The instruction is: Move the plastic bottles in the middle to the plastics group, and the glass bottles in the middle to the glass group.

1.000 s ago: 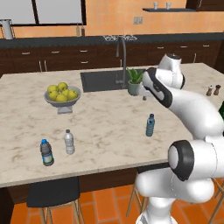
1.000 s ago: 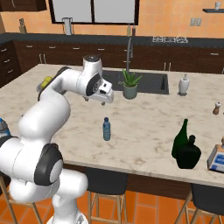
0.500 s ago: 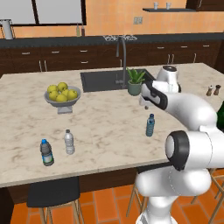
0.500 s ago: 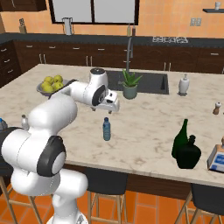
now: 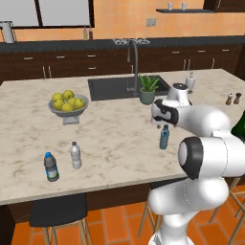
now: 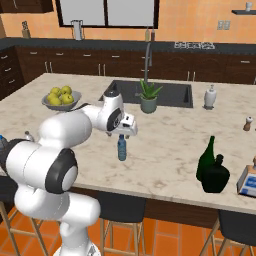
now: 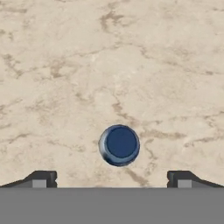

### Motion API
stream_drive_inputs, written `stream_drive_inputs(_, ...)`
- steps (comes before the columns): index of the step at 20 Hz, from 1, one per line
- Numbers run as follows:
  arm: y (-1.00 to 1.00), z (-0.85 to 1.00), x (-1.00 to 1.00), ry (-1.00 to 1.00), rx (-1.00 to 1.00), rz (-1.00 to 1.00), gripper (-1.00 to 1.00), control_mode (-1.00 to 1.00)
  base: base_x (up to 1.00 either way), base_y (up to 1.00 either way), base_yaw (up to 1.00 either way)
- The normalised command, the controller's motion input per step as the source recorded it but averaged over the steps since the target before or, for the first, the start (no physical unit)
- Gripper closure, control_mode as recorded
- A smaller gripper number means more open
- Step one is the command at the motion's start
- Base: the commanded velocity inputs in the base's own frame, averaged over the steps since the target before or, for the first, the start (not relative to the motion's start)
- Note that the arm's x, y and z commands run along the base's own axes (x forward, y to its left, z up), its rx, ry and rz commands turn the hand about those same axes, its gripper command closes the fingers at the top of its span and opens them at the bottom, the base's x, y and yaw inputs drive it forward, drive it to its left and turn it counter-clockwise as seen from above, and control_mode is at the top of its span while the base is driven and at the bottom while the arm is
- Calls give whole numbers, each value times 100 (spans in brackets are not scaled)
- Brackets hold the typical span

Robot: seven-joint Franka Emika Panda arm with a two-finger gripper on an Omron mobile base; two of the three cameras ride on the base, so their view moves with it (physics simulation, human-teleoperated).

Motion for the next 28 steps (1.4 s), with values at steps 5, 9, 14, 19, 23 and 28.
stream_drive_inputs(5,0,-36,24,0,0,0,-100,-100,0,0,0)
stream_drive_inputs(9,0,-12,3,0,0,0,-100,-100,0,0,0)
stream_drive_inputs(14,0,-12,8,0,0,0,-100,-100,0,0,0)
stream_drive_inputs(19,-5,-8,11,0,0,0,-100,-100,0,0,0)
stream_drive_inputs(23,-7,-11,4,0,0,0,-100,-100,0,0,0)
stream_drive_inputs(28,-1,-16,0,0,0,0,100,-100,0,0,0)
